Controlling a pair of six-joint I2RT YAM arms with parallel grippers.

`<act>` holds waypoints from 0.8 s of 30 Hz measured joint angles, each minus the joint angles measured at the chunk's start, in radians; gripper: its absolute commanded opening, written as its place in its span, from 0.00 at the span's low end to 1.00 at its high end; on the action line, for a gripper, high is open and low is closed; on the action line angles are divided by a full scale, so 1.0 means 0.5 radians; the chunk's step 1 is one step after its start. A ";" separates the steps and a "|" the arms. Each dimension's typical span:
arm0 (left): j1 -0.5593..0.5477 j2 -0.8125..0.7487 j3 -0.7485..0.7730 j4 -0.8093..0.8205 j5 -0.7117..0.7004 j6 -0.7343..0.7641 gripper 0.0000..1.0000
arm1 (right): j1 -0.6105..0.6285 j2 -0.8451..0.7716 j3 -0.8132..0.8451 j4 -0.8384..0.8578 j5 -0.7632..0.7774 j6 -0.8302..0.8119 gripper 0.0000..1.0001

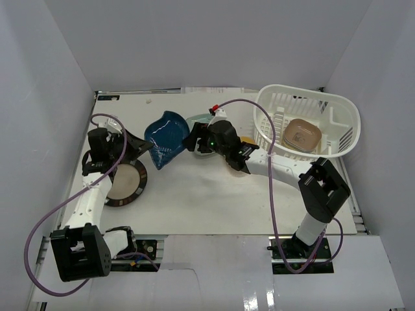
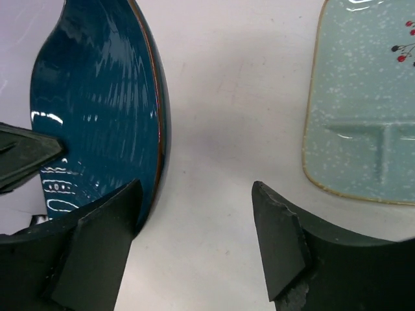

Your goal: Place the plates into the plastic bin on the countertop

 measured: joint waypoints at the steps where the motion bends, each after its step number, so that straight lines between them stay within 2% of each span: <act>1: -0.002 -0.028 -0.012 0.009 0.016 -0.002 0.00 | -0.009 0.005 0.000 0.009 -0.017 0.017 0.67; 2: -0.004 -0.050 -0.026 0.011 0.025 -0.004 0.00 | -0.021 0.006 0.000 0.018 -0.046 0.039 0.59; 4: -0.004 -0.079 -0.062 0.014 0.056 -0.009 0.00 | -0.034 0.006 -0.006 0.069 -0.118 0.090 0.52; 5: -0.004 -0.086 -0.080 0.014 0.085 -0.014 0.00 | -0.041 0.006 -0.015 0.105 -0.158 0.123 0.42; 6: -0.003 -0.092 -0.093 0.009 0.103 -0.016 0.00 | -0.050 0.006 -0.028 0.138 -0.192 0.139 0.39; 8: -0.004 -0.101 -0.119 0.005 0.129 -0.017 0.00 | -0.077 0.006 -0.075 0.216 -0.267 0.195 0.39; 10: -0.004 -0.108 -0.140 -0.002 0.152 -0.017 0.00 | -0.098 0.006 -0.111 0.256 -0.320 0.241 0.43; 11: -0.005 -0.117 -0.159 -0.002 0.164 -0.021 0.00 | -0.106 0.006 -0.120 0.263 -0.344 0.256 0.40; 13: -0.005 -0.137 -0.192 -0.005 0.190 -0.025 0.00 | -0.119 0.007 -0.130 0.289 -0.395 0.279 0.24; 14: -0.007 -0.147 -0.205 -0.005 0.196 -0.027 0.02 | -0.124 0.007 -0.130 0.304 -0.420 0.293 0.10; 17: -0.015 -0.192 -0.227 0.008 0.265 -0.018 0.18 | -0.150 0.007 -0.163 0.321 -0.420 0.323 0.08; 18: -0.027 -0.210 -0.227 0.009 0.264 -0.018 0.35 | -0.168 0.002 -0.192 0.346 -0.454 0.346 0.08; 20: -0.037 -0.218 -0.230 0.021 0.330 -0.028 0.55 | -0.204 -0.038 -0.243 0.365 -0.499 0.372 0.08; 21: -0.047 -0.230 -0.230 0.043 0.385 -0.039 0.71 | -0.239 -0.082 -0.290 0.359 -0.520 0.364 0.08; 23: -0.080 -0.264 -0.230 0.084 0.472 -0.042 0.83 | -0.349 -0.188 -0.406 0.314 -0.549 0.364 0.08; 24: -0.111 -0.287 -0.230 0.098 0.507 -0.042 0.95 | -0.436 -0.256 -0.468 0.278 -0.580 0.363 0.08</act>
